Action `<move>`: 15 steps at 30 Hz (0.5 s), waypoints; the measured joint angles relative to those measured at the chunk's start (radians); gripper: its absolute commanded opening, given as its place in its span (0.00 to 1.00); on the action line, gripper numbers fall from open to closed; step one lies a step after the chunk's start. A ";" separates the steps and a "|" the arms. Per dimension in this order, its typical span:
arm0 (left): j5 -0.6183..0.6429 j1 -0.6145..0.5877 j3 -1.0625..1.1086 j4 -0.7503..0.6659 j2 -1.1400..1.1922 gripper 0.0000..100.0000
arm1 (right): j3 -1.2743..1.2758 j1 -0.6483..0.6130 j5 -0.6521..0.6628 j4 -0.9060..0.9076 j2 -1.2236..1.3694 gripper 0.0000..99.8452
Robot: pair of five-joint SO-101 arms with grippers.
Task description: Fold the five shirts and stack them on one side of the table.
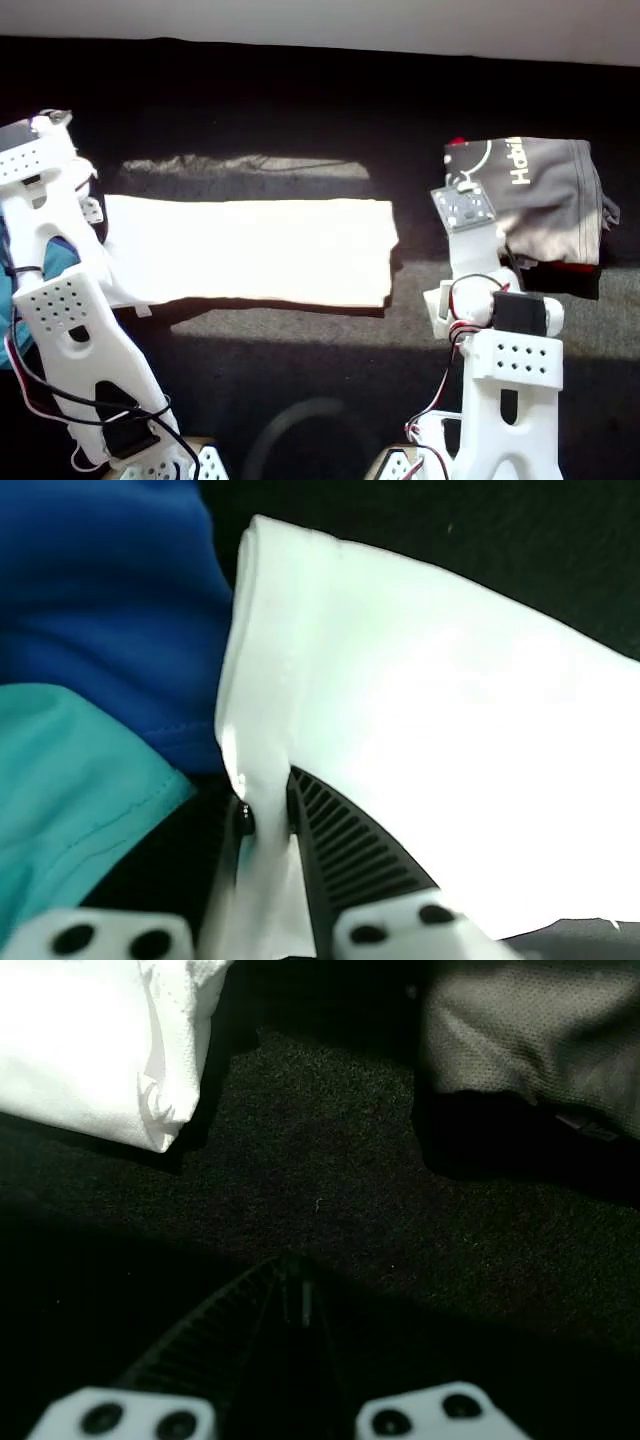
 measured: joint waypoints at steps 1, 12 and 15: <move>-0.005 -0.003 0.020 0.000 -0.029 0.01 | 0.043 0.020 0.000 -0.041 -0.005 0.01; -0.009 0.190 0.385 0.005 -0.402 0.01 | 0.456 0.049 0.000 -0.423 -0.031 0.01; -0.009 0.319 0.454 0.005 -0.485 0.01 | 0.549 0.049 -0.008 -0.525 -0.031 0.01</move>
